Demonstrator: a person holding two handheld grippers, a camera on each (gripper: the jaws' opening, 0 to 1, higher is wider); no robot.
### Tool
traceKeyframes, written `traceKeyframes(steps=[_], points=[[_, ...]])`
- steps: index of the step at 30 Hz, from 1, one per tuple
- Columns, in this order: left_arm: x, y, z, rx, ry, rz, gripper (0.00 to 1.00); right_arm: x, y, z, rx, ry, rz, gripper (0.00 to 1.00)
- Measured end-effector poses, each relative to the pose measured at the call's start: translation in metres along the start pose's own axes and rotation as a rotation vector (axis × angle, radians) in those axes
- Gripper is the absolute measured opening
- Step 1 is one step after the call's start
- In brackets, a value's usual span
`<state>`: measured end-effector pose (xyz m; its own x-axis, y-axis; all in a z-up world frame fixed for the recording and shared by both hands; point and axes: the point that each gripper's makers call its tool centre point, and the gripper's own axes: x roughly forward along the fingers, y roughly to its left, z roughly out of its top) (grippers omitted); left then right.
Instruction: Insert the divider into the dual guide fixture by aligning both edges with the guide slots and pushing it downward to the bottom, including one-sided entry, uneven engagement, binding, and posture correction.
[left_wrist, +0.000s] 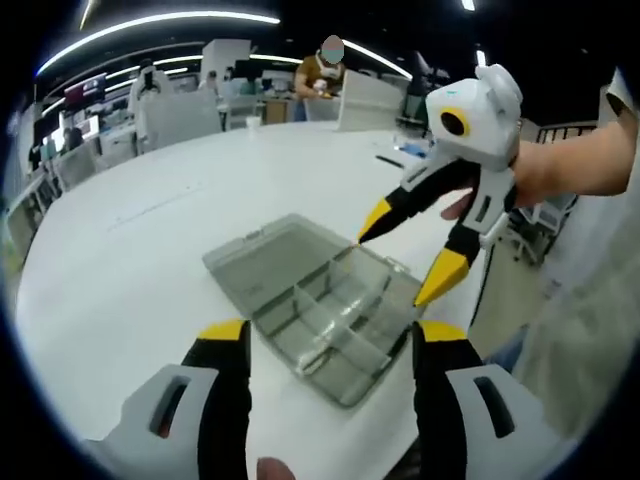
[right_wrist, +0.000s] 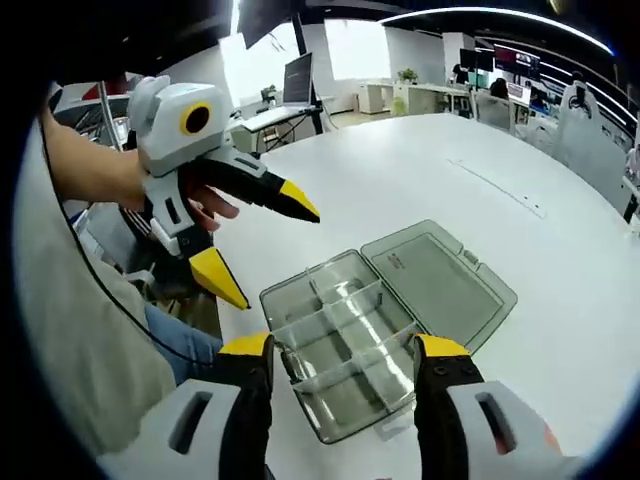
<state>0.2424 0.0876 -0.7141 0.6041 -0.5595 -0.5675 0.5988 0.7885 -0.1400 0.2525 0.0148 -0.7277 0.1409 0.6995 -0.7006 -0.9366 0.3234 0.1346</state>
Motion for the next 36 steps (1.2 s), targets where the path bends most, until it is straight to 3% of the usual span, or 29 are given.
traceKeyframes(steps=[8,23,29,36], points=[[-0.007,0.013,0.002,-0.018,-0.021,0.068,0.77,-0.009,0.001,-0.001,0.077,-0.053,-0.028,0.68],[-0.016,0.022,-0.005,-0.132,-0.031,0.159,0.98,-0.023,-0.007,-0.006,0.19,-0.126,-0.103,0.8],[-0.023,0.029,-0.006,-0.195,-0.044,0.193,0.99,-0.03,-0.011,-0.01,0.256,-0.156,-0.118,0.83],[-0.029,0.03,-0.005,-0.207,-0.056,0.212,0.99,-0.036,-0.013,-0.015,0.298,-0.174,-0.135,0.85]])
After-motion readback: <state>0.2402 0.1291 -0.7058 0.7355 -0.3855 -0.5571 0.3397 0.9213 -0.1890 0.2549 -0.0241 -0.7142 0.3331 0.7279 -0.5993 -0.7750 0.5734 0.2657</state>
